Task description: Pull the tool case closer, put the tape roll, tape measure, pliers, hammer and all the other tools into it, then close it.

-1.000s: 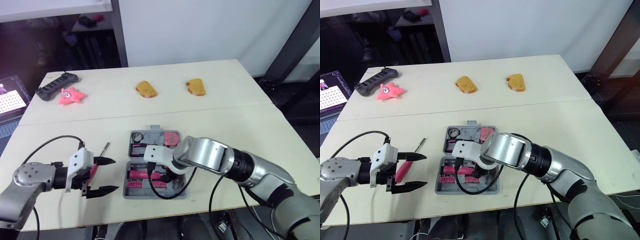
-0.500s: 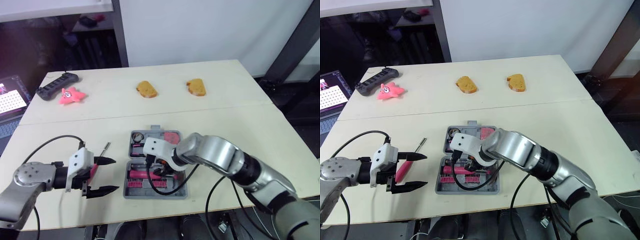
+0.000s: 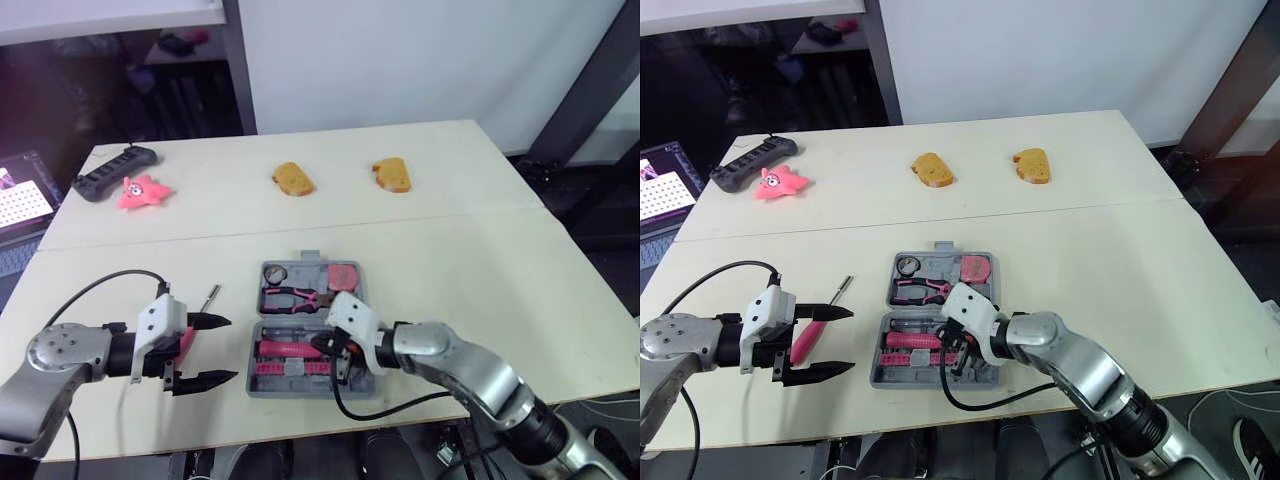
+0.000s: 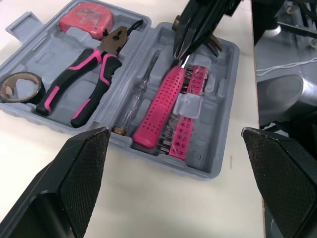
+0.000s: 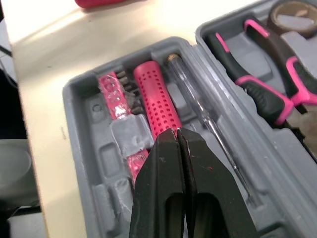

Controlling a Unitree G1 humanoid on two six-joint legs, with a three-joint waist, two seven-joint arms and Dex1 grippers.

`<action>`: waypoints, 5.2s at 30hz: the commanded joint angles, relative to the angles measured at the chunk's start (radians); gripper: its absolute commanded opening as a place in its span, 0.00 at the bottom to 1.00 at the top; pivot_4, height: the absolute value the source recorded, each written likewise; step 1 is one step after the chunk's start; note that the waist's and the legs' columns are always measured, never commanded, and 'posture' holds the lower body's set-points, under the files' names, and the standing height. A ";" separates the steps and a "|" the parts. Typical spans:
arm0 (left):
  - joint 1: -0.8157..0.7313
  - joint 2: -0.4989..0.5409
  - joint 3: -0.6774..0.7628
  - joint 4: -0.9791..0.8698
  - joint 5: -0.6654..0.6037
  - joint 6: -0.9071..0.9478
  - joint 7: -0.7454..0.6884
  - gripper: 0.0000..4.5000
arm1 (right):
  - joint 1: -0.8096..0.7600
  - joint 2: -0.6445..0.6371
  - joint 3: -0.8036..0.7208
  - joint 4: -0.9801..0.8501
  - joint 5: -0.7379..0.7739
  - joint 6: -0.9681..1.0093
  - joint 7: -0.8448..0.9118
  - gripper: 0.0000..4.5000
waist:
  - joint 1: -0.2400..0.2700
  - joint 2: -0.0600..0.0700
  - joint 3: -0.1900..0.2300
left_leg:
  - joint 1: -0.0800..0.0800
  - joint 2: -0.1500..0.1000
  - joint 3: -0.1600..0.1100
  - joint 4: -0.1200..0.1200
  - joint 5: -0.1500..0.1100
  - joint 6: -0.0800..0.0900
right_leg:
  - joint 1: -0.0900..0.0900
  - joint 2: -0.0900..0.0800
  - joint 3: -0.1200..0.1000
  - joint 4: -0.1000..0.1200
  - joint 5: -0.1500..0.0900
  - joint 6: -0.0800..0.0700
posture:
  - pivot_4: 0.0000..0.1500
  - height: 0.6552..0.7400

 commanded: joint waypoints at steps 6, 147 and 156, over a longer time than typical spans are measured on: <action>0.001 0.002 0.018 -0.023 -0.018 0.003 0.000 1.00 | 0.027 0.051 0.003 0.052 -0.058 -0.076 0.019 0.01 | 0.004 0.000 0.000 | 0.000 0.000 0.000 0.000 0.000 0.000 | 0.000 0.000 0.000 0.000 0.000 0.000 | 1.00 1.00; -0.026 0.039 -0.006 0.028 -0.006 0.029 -0.041 1.00 | 0.226 0.078 -0.013 -0.097 -0.232 -0.218 0.196 0.01 | 0.027 0.002 -0.018 | 0.016 0.011 -0.009 -0.011 -0.028 -0.012 | 0.012 0.007 -0.009 -0.003 -0.038 -0.006 | 1.00 1.00; -0.010 0.043 0.005 0.015 -0.009 0.033 -0.035 1.00 | 0.202 0.102 0.001 0.046 -0.270 -0.184 0.142 0.01 | 0.028 0.002 -0.018 | 0.016 0.011 -0.009 -0.003 -0.029 -0.009 | 0.016 0.010 -0.009 -0.002 -0.030 -0.009 | 1.00 1.00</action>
